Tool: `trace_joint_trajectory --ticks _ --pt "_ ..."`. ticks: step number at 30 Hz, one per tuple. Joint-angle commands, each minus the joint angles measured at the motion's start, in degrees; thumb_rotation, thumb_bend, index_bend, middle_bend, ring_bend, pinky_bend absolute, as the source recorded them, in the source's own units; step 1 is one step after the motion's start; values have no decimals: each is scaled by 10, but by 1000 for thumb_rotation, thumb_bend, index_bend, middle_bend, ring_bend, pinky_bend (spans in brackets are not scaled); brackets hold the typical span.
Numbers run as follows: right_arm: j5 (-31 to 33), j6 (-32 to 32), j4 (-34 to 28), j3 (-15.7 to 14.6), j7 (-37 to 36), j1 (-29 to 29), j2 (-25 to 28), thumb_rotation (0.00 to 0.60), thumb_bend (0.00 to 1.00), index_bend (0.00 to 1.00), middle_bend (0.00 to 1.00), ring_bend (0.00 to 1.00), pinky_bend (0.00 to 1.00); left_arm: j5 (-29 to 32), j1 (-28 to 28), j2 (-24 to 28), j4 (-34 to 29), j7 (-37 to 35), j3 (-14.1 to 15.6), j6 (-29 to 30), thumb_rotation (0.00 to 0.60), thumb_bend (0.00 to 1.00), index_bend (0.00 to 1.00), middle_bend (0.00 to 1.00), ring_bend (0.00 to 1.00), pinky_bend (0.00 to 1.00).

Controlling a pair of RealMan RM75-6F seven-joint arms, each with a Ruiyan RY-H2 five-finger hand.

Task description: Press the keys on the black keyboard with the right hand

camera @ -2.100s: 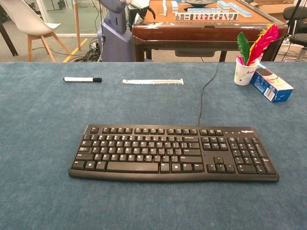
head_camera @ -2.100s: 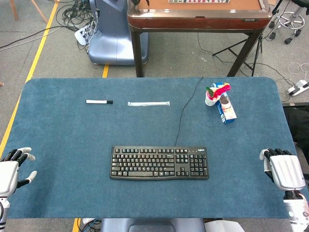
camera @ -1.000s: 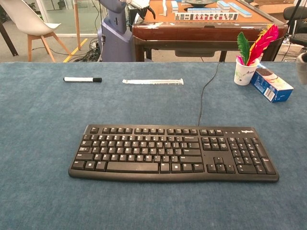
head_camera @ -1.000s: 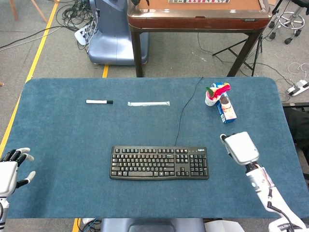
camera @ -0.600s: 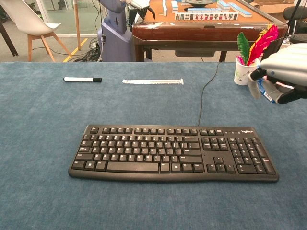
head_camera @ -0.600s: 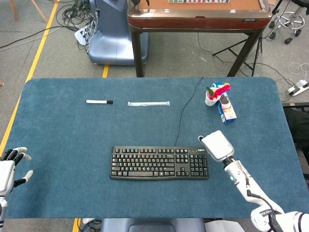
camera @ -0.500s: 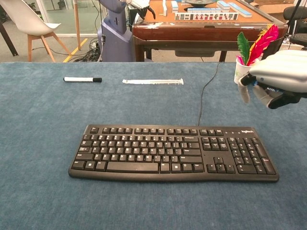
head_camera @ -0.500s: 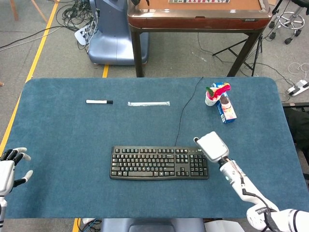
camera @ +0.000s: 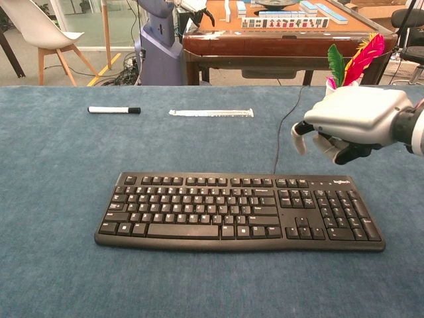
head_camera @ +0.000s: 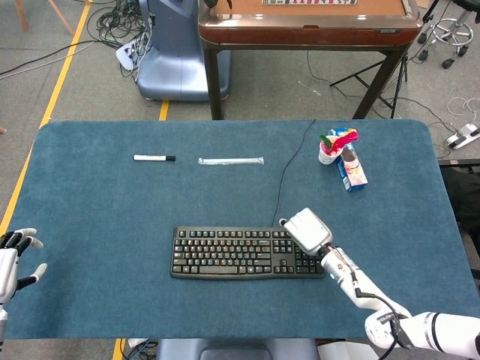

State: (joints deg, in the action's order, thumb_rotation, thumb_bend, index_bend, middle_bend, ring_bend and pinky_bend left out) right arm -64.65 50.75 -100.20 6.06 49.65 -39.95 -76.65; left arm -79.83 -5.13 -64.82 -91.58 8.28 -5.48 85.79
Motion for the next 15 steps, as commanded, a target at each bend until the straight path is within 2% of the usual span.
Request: trace_joint_trajectory --ticks 1,15 --pt "-8 -4 4 -5 -5 -7 -1 600 1000 390 907 899 1000 1 -1 -1 2 2 0 -2 600 179 471 304 247 455" --pt "-50 -40 44 -39 -24 -47 -7 600 1000 390 912 905 1000 12 -2 3 10 7 -3 -7 600 178 471 304 248 455"
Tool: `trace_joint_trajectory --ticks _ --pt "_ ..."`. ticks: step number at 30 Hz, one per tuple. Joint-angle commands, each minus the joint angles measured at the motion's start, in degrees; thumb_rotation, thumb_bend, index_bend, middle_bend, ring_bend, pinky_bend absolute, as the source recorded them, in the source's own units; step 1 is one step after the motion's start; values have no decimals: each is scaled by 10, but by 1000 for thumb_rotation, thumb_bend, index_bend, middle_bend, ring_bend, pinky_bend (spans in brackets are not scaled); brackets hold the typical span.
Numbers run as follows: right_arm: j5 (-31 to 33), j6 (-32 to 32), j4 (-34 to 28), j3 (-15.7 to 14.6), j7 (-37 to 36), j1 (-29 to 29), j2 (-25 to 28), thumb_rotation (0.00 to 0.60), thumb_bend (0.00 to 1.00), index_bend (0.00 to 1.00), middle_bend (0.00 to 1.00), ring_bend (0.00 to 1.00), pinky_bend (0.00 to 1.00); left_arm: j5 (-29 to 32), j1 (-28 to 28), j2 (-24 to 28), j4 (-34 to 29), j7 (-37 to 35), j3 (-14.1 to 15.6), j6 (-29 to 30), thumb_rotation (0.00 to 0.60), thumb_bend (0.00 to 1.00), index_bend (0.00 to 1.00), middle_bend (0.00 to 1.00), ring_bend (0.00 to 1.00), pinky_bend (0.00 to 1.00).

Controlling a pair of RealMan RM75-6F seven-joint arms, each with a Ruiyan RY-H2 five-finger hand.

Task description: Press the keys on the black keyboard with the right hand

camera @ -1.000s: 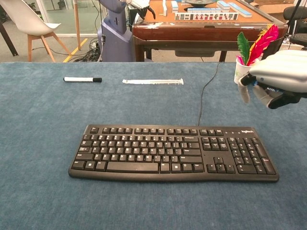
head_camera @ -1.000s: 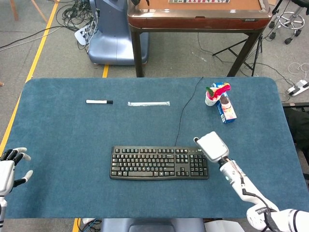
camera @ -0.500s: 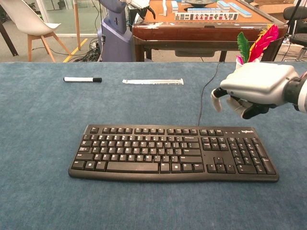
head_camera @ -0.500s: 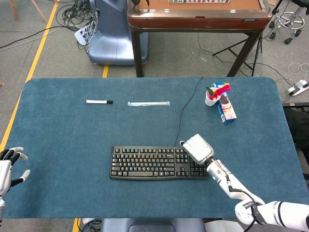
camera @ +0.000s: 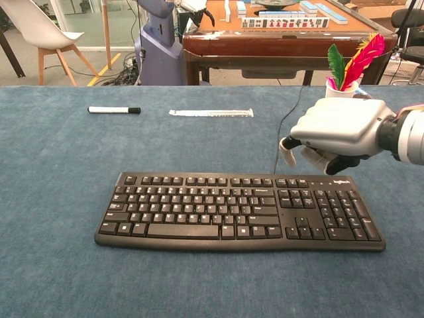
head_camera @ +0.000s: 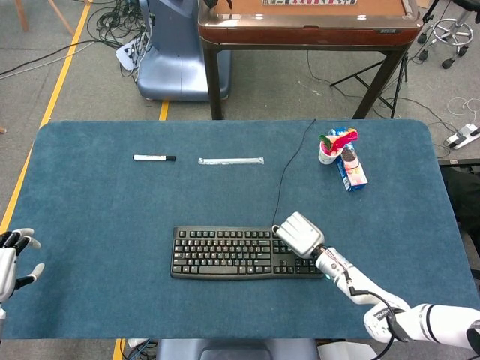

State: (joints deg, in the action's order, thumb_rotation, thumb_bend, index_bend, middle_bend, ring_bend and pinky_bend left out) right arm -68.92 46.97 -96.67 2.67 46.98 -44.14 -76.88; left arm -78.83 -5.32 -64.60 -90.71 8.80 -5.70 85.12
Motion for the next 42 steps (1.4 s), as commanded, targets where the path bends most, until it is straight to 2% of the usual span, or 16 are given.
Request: trace_joint_trajectory --ticks 1,21,42 --pt "-10 -2 13 -6 4 -8 -7 600 1000 390 913 907 1000 4 0 1 1 2 -1 0 600 178 471 304 248 455" --pt "-57 -17 60 -28 -39 -33 -44 600 1000 382 934 926 1000 30 1 -2 14 23 -10 -1 600 179 471 304 248 455" --pt "-41 -24 94 -33 -39 -46 -80 600 1000 382 945 936 1000 37 3 -14 13 35 -13 6 600 178 472 304 248 455"
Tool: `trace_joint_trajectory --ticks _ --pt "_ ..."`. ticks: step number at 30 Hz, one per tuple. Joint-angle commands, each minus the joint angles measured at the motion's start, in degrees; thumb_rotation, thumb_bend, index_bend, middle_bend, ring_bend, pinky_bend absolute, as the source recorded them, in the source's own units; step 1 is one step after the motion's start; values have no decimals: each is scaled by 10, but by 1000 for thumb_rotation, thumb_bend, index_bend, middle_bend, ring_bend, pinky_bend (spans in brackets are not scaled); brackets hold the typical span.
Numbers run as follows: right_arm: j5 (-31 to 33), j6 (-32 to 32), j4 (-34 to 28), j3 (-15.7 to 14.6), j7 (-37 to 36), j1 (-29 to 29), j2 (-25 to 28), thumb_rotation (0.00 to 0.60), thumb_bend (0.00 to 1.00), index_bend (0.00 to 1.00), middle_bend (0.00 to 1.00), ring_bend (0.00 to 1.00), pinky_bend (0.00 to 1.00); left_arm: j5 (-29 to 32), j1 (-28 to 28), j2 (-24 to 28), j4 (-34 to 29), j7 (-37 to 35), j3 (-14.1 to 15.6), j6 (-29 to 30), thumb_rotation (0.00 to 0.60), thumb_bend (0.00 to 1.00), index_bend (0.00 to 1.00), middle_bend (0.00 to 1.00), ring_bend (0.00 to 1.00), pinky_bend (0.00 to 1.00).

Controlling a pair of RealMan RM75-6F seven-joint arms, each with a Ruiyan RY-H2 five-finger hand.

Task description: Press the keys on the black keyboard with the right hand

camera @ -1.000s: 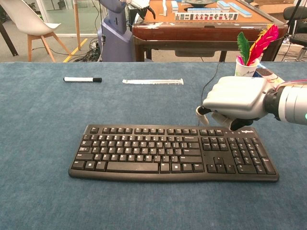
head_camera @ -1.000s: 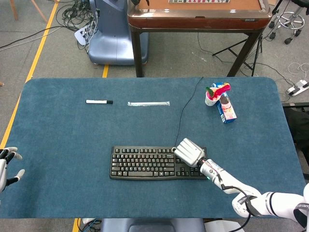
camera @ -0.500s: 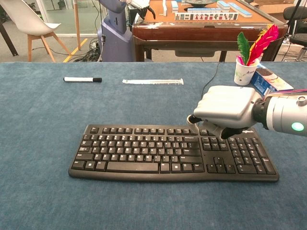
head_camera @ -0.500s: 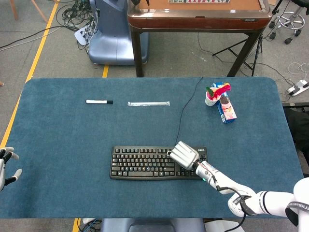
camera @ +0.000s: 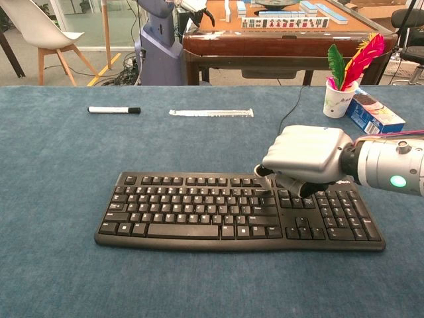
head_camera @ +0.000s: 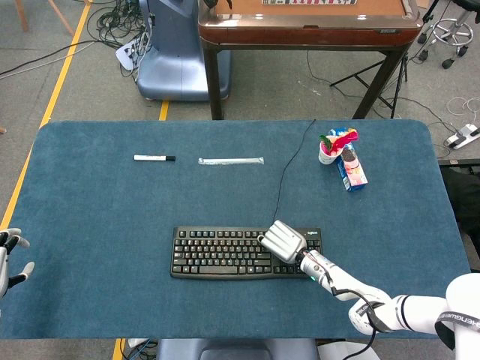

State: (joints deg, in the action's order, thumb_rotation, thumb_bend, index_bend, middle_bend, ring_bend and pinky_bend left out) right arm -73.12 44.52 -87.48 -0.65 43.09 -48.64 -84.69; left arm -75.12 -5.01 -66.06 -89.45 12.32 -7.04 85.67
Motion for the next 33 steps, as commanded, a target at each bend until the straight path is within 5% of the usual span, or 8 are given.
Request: trace_joint_trajectory --ticks 1,20,33 --pt "1 1 3 0 -1 -1 -3 600 1000 382 945 936 1000 0 0 0 0 0 0 0 600 178 472 304 247 455" --pt "5 10 4 -6 5 -4 -8 600 1000 382 945 936 1000 1 0 1 0 -3 0 -3 600 179 472 304 248 455" --pt "-72 127 -88 -7 -4 41 79 600 999 382 870 876 1000 -9 -2 -2 0 4 5 -4 600 178 473 304 247 455"
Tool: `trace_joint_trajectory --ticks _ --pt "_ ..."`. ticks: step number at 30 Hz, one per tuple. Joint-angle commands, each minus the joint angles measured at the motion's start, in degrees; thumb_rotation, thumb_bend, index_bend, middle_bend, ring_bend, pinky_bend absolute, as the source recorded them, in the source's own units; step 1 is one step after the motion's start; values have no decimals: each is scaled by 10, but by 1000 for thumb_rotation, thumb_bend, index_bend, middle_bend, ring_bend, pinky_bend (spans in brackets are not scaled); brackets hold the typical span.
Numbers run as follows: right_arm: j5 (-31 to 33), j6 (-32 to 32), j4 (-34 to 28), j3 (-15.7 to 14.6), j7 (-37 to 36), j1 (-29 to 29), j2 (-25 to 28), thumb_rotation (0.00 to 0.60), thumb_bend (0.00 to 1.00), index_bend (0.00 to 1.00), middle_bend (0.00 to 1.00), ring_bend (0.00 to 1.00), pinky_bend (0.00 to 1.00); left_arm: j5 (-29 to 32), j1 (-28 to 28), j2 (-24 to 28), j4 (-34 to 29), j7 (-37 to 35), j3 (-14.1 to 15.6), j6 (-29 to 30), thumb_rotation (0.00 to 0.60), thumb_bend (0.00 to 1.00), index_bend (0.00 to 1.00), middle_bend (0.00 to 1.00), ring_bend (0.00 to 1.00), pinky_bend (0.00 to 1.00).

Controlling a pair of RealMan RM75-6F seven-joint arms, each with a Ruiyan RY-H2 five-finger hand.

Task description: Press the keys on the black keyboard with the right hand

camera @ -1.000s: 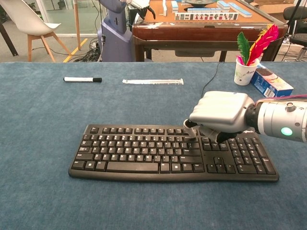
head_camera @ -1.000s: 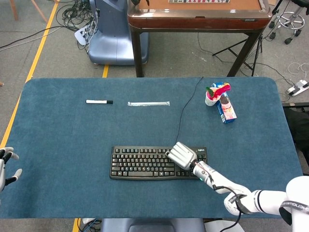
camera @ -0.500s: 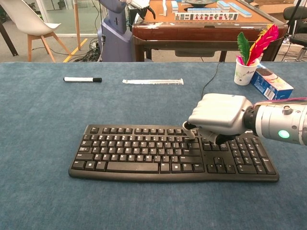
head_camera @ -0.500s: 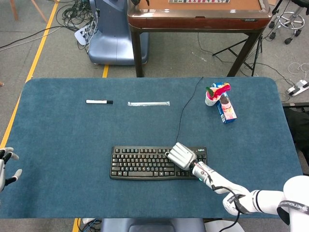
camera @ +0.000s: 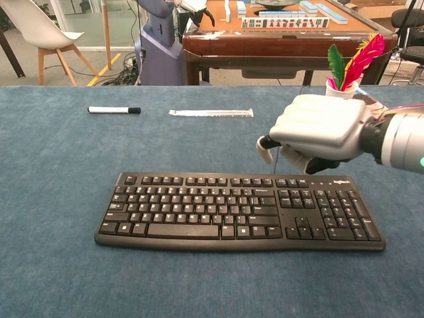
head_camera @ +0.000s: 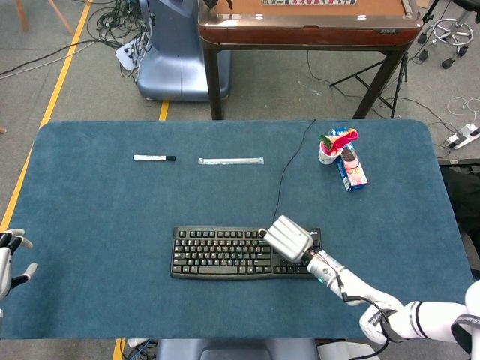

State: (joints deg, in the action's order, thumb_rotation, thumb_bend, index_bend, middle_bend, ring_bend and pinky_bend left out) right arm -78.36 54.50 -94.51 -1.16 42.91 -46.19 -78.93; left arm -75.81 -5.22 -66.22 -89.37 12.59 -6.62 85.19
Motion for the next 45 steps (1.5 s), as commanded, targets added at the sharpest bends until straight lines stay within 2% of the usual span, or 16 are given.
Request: trace_joint_trajectory --ticks 1,2,5,6,8,10,13,17,24,30,37,45 --pt "-24 40 -23 -3 -2 24 30 600 987 382 860 867 1000 -4 0 -1 -1 3 1 3 600 179 473 304 247 455" --pt "-28 49 -28 -4 -3 30 37 600 969 383 852 860 1000 -6 0 -1 -2 3 1 3 600 179 473 304 247 455" --pt "-34 80 -46 -7 0 51 58 600 820 394 797 804 1000 -11 0 0 -4 3 3 7 600 179 474 304 248 455" --pt "-37 90 -51 -8 0 59 63 600 763 416 758 756 1000 -13 0 0 -5 2 3 7 600 179 474 304 247 455" --pt "-45 114 -60 -11 -4 76 73 600 712 455 696 669 984 -17 0 1 -6 1 4 9 600 178 475 304 247 455" --pt "-51 134 -69 -15 -11 93 84 600 694 474 648 592 906 -23 0 2 -7 0 5 10 600 179 475 304 247 455" --pt "-58 163 -81 -19 -16 119 99 600 690 476 600 532 737 -30 -1 2 -8 -1 7 13 600 178 475 305 248 455" --pt "-70 209 -96 -25 -23 155 120 600 690 476 586 517 657 -38 -1 2 -11 -2 9 16 600 178 476 305 247 455" --pt "-89 307 -98 -29 -75 234 155 600 691 476 585 516 653 -55 0 4 -19 -6 13 24 600 179 477 305 248 455" --pt "-85 366 -84 -27 -121 293 172 600 690 476 586 516 653 -60 -1 6 -22 -11 15 23 600 179 477 306 248 455" --pt "-67 400 -51 -25 -176 349 173 600 690 476 585 516 653 -67 0 7 -25 -16 16 25 600 179 478 306 249 455" --pt "-62 404 -10 -12 -234 378 168 600 691 476 586 516 653 -65 -5 5 -20 -21 14 17 600 178 484 315 259 455"
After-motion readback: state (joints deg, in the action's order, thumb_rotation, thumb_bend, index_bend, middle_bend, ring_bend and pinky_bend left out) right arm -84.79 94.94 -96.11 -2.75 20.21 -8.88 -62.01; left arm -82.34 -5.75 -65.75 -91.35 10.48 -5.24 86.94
